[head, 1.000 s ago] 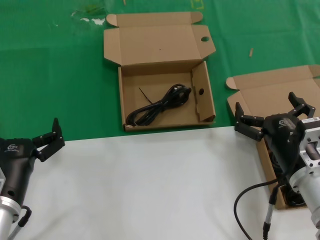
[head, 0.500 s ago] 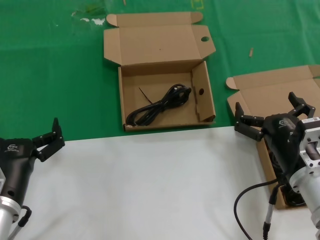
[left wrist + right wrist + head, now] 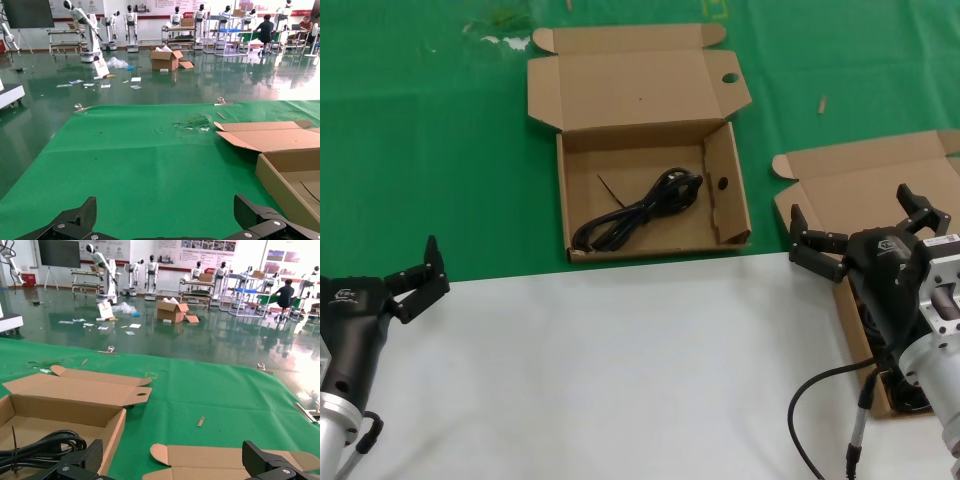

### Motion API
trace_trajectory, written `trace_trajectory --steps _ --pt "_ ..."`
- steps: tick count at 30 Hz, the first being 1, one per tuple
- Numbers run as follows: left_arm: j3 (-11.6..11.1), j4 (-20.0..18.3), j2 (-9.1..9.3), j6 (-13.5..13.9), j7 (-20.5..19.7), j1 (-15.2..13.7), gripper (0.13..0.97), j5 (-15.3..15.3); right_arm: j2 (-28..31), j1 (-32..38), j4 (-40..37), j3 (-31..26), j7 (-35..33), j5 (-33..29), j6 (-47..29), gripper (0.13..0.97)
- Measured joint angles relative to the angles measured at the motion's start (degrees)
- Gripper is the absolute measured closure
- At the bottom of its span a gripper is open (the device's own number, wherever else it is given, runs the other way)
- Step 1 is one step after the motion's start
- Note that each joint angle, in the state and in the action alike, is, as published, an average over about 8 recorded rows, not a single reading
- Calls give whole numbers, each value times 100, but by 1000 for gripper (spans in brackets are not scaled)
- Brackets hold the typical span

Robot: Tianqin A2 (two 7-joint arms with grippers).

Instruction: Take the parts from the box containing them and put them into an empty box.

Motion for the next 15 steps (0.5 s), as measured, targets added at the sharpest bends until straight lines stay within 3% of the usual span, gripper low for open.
trace_trajectory --steps 15 --pt "0 0 0 0 0 0 132 0 0 0 0 0 0 0 0 129"
